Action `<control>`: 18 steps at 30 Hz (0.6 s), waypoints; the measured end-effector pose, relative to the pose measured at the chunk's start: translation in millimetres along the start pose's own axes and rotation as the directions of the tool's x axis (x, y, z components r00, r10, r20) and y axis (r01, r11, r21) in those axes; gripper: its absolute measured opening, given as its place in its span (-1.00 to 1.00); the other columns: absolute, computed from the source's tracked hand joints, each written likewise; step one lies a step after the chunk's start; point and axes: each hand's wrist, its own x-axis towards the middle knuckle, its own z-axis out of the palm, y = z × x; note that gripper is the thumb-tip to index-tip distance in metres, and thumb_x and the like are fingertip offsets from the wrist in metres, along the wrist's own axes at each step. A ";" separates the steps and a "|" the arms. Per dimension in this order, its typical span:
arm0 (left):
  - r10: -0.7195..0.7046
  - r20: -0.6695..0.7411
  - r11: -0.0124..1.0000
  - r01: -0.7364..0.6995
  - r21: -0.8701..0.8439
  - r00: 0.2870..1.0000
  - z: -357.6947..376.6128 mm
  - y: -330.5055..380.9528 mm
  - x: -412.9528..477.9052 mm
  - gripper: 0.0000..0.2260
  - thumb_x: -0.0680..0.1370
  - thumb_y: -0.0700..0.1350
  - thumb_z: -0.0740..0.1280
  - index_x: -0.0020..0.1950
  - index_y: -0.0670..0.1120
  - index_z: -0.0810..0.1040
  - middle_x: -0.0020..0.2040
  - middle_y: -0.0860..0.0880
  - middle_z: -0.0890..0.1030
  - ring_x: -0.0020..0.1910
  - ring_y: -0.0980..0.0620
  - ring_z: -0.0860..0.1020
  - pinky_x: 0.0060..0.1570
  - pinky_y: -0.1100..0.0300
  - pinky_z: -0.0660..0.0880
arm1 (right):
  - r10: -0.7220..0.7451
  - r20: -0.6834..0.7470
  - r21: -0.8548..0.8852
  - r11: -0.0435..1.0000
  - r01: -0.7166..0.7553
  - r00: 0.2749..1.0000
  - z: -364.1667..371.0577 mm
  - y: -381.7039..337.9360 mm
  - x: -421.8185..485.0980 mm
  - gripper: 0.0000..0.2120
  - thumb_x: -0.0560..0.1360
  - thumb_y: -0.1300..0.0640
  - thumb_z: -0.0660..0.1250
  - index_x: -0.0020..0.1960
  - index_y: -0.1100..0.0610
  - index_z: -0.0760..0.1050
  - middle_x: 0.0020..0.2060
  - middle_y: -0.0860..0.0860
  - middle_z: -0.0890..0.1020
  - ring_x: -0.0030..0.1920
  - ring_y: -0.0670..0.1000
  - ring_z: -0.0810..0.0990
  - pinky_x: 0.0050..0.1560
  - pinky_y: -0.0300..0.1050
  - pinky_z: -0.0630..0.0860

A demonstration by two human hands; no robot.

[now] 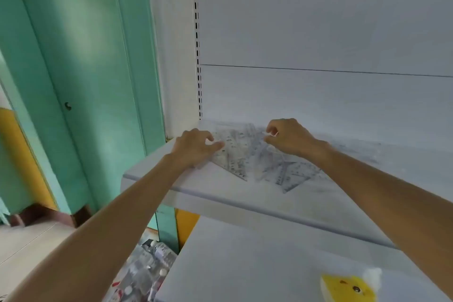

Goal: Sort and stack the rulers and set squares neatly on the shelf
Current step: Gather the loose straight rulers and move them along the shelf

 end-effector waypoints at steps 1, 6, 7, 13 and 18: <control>-0.017 0.031 0.999 0.016 0.030 0.999 0.9 1.4 1.6 -0.56 0.46 0.28 0.22 0.12 -0.01 0.56 0.14 -0.10 0.58 0.10 -0.12 0.51 0.07 0.06 0.38 | 0.000 0.005 -0.017 1.000 0.000 1.000 4.4 -4.6 3.1 -0.69 0.53 0.03 0.25 0.19 0.18 0.47 0.15 0.11 0.55 0.10 0.09 0.53 0.10 -0.02 0.49; -0.029 -0.003 0.970 0.029 0.241 1.000 5.9 12.7 11.9 -0.31 0.40 0.44 0.10 0.14 -0.11 0.55 0.17 -0.16 0.52 0.20 -0.19 0.41 0.16 -0.06 0.31 | 0.097 0.072 -0.135 0.987 -0.086 0.993 19.0 -18.9 16.6 -0.58 0.52 -0.17 0.19 -0.03 0.20 0.52 -0.10 0.09 0.60 -0.13 0.08 0.56 -0.17 -0.11 0.44; -0.032 0.006 0.962 0.030 0.271 0.999 7.1 16.3 14.0 -0.25 0.37 0.47 0.10 0.11 -0.15 0.56 0.14 -0.17 0.52 0.18 -0.19 0.42 0.16 -0.06 0.32 | 0.108 0.075 -0.180 0.979 -0.093 0.991 21.6 -19.8 19.4 -0.54 0.50 -0.24 0.19 -0.13 0.18 0.50 -0.21 0.06 0.57 -0.22 0.05 0.53 -0.25 -0.14 0.40; -0.093 0.175 0.991 0.108 -0.079 0.980 6.4 22.6 24.8 -0.55 0.35 0.17 0.44 -0.17 -0.25 0.53 -0.14 -0.28 0.56 -0.17 -0.15 0.57 -0.13 0.04 0.49 | 0.182 0.079 -0.057 0.982 -0.178 0.980 24.4 -35.1 27.5 -0.60 0.39 -0.03 0.40 -0.39 0.14 0.26 -0.46 0.01 0.37 -0.48 -0.04 0.34 -0.50 -0.21 0.22; -0.098 0.177 0.963 0.138 -0.232 0.979 -0.3 11.6 30.5 -0.76 0.39 -0.15 0.43 -0.33 -0.05 0.37 -0.32 0.03 0.41 -0.29 -0.01 0.48 -0.16 0.10 0.49 | 0.247 0.039 0.101 0.963 -0.249 0.968 25.6 -43.5 27.7 -0.65 0.33 0.17 0.42 -0.41 0.14 0.24 -0.46 0.00 0.32 -0.50 -0.06 0.29 -0.55 -0.26 0.21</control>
